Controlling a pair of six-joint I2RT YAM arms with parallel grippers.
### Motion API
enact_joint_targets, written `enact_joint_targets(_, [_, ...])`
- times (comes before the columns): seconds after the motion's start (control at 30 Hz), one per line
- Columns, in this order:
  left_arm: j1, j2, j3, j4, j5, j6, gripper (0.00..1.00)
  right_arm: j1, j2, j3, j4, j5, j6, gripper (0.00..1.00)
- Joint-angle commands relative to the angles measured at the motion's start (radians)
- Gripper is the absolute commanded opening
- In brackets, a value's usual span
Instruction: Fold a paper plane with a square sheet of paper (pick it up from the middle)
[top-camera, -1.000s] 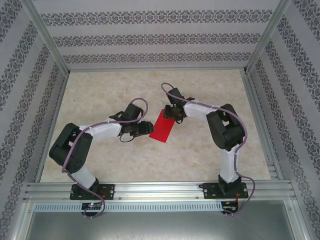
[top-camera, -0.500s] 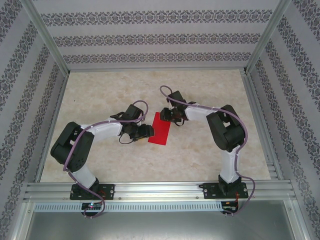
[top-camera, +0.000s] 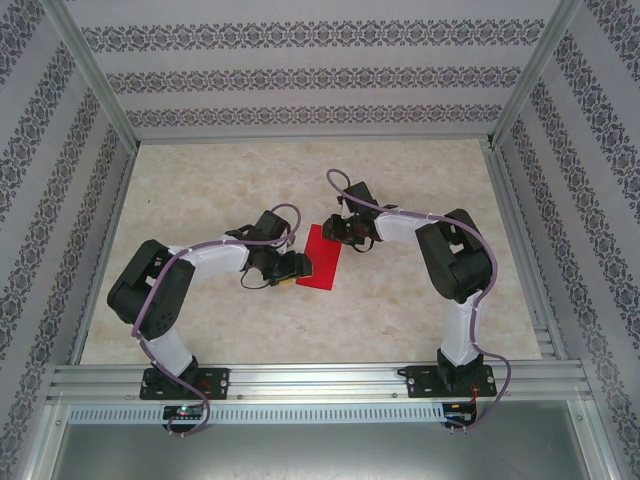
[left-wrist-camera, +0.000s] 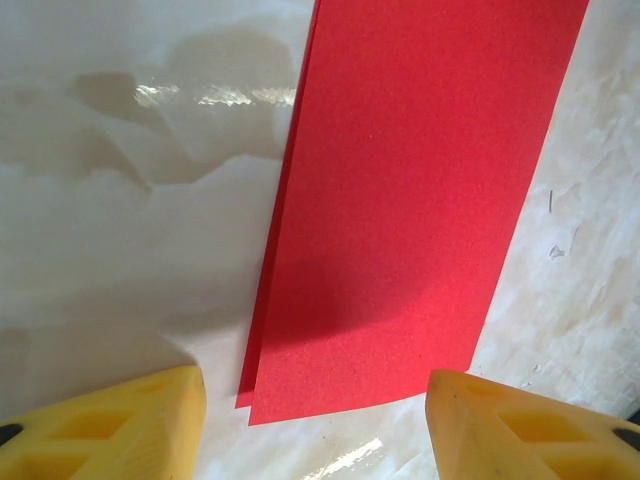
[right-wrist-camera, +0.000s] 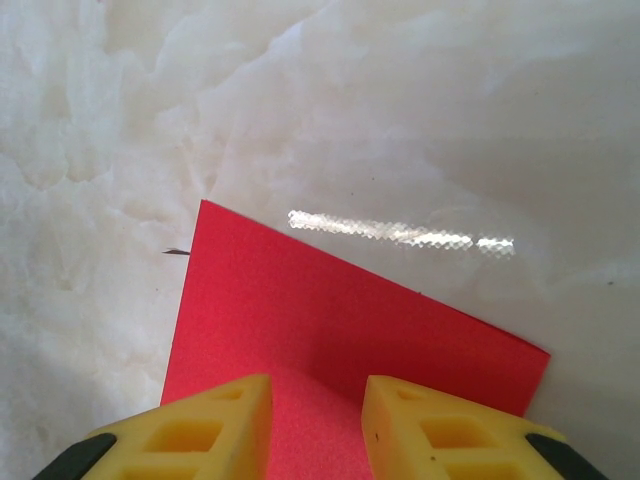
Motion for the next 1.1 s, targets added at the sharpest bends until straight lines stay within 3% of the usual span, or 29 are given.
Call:
enact_joint_targets(0.0, [-0.012,0.017,0.024,-0.006,0.024,-0.01,0.6,-0.008,0.035,-0.046,-0.066,0.028,0.012,0.32])
enact_joint_targets(0.53, [-0.017,-0.013,0.024,0.041,0.088,-0.028,0.49,-0.017,0.039,-0.055,-0.062,0.03,0.021,0.3])
enact_joint_targets(1.07, [-0.017,-0.048,-0.004,0.248,0.163,-0.058,0.43,-0.017,0.044,-0.06,-0.066,0.026,0.025,0.3])
